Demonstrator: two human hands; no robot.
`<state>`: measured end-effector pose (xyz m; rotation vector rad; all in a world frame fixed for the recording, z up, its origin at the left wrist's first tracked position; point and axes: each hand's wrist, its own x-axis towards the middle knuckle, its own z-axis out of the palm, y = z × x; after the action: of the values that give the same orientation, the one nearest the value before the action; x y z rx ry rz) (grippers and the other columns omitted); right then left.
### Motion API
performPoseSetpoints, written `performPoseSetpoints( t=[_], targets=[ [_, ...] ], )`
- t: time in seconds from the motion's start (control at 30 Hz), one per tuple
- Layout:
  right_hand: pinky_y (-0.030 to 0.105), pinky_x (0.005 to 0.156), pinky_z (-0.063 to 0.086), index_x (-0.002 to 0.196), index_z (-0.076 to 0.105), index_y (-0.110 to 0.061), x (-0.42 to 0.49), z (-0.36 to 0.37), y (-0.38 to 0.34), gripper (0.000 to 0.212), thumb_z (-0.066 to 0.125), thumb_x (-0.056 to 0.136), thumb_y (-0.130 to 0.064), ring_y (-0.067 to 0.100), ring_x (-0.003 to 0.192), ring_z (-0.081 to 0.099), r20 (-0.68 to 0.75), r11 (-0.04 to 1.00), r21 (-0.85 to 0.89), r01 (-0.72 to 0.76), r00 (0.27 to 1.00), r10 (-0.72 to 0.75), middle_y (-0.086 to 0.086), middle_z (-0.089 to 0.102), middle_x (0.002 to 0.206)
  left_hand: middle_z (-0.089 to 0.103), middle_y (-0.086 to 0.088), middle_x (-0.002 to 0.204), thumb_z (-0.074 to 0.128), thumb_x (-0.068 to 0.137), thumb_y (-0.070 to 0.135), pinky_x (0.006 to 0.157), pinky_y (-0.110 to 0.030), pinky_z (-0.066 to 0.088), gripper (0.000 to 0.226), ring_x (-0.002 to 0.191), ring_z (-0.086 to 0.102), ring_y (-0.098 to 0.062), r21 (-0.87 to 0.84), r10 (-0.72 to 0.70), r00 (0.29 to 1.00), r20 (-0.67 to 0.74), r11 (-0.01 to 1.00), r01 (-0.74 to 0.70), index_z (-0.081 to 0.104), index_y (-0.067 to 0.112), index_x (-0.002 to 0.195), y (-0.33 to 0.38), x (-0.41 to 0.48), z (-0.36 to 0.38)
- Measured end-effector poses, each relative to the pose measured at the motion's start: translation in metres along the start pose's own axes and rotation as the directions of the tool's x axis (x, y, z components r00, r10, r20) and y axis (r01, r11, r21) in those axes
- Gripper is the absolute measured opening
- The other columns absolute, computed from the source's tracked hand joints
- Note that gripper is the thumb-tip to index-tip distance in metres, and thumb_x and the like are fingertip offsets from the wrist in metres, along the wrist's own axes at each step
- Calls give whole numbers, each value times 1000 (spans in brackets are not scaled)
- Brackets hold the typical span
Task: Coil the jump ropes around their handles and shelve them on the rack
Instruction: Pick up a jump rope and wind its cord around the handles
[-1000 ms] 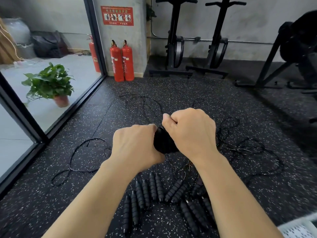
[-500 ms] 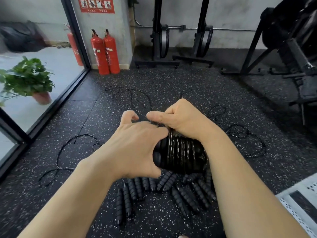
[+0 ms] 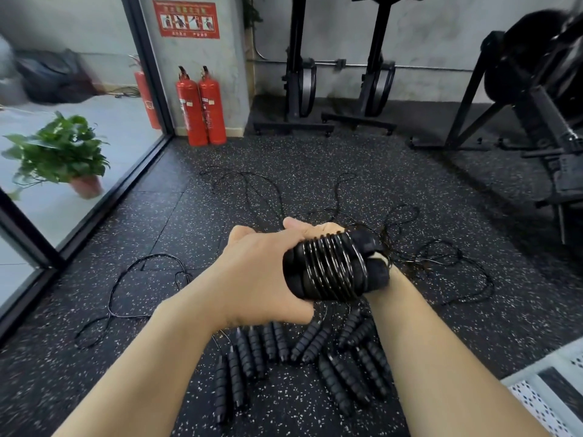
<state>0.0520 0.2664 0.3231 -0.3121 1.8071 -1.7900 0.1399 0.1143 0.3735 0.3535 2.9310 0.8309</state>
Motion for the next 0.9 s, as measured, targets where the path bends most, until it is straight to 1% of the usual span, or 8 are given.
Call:
performPoseSetpoints(
  t=[0.07, 0.1, 0.17, 0.23, 0.4, 0.6, 0.8, 0.9],
  targets=[
    [10, 75, 48, 142, 22, 1, 5, 10, -5, 69, -26, 94, -6, -12, 92, 61, -126, 988, 125, -90, 986, 105, 0, 45, 131, 60, 15, 73, 72, 55, 43, 75, -25, 37, 49, 72, 56, -4, -100, -47, 997, -69, 994, 40, 53, 39, 100, -3, 2, 1],
    [12, 78, 48, 141, 27, -2, 2, 14, -1, 79, -31, 90, -19, -3, 101, 60, -200, 976, 161, -145, 964, 176, 3, 39, 139, 61, 16, 75, 69, 49, 50, 70, -26, 40, 51, 71, 57, -3, -132, -93, 988, -119, 988, 77, 52, 40, 97, -6, 4, 1],
    [20, 64, 45, 99, 56, -9, -9, 25, -2, 44, 12, 105, -9, 11, 74, 60, -216, 1000, -8, 25, 976, -26, 0, 67, 94, 62, 13, 79, 65, 45, 58, 62, -30, 46, 56, 73, 60, -11, -171, -201, 956, -215, 971, 166, 52, 33, 93, -14, 8, -1],
    [17, 39, 27, 66, 50, -9, 4, 35, -9, 37, 37, 99, -2, 6, 36, 40, -220, 991, -126, 37, 973, -65, -4, 53, 45, 63, 8, 79, 71, 55, 49, 61, -34, 51, 47, 72, 61, -15, -206, -304, 901, -309, 946, 249, 53, 27, 92, -27, 9, -8],
    [26, 43, 21, 70, 56, -9, -1, 55, -12, 25, 60, 90, -24, 10, 43, 26, -151, 937, -315, 150, 967, -205, 4, 41, 57, 61, 9, 77, 74, 67, 45, 57, -28, 41, 38, 69, 58, -11, -163, -422, 820, -386, 906, 390, 50, 25, 89, -49, 10, -17],
    [24, 47, 30, 62, 61, -3, -6, 69, -17, 55, 71, 77, -56, 6, 44, 34, -210, 912, -367, 184, 938, -274, -5, 43, 48, 59, 10, 81, 77, 66, 48, 58, -29, 41, 42, 72, 56, -9, -157, -428, 823, -373, 903, 399, 51, 23, 89, -54, 7, -15],
    [24, 44, 22, 53, 46, -16, -5, 67, -15, 49, 64, 86, -48, 4, 38, 24, -310, 897, -401, 188, 893, -326, -12, 31, 39, 64, 7, 83, 71, 58, 44, 67, -36, 54, 41, 77, 62, -18, -165, -367, 888, -277, 929, 332, 51, 24, 87, -57, 4, -14],
    [26, 45, 22, 49, 38, -18, -5, 68, -15, 54, 62, 88, -47, 6, 39, 24, -316, 893, -403, 202, 885, -343, -9, 32, 41, 64, 9, 82, 70, 60, 49, 70, -36, 54, 39, 76, 62, -16, -168, -394, 859, -327, 919, 357, 51, 26, 86, -55, 3, -15]
  ],
)
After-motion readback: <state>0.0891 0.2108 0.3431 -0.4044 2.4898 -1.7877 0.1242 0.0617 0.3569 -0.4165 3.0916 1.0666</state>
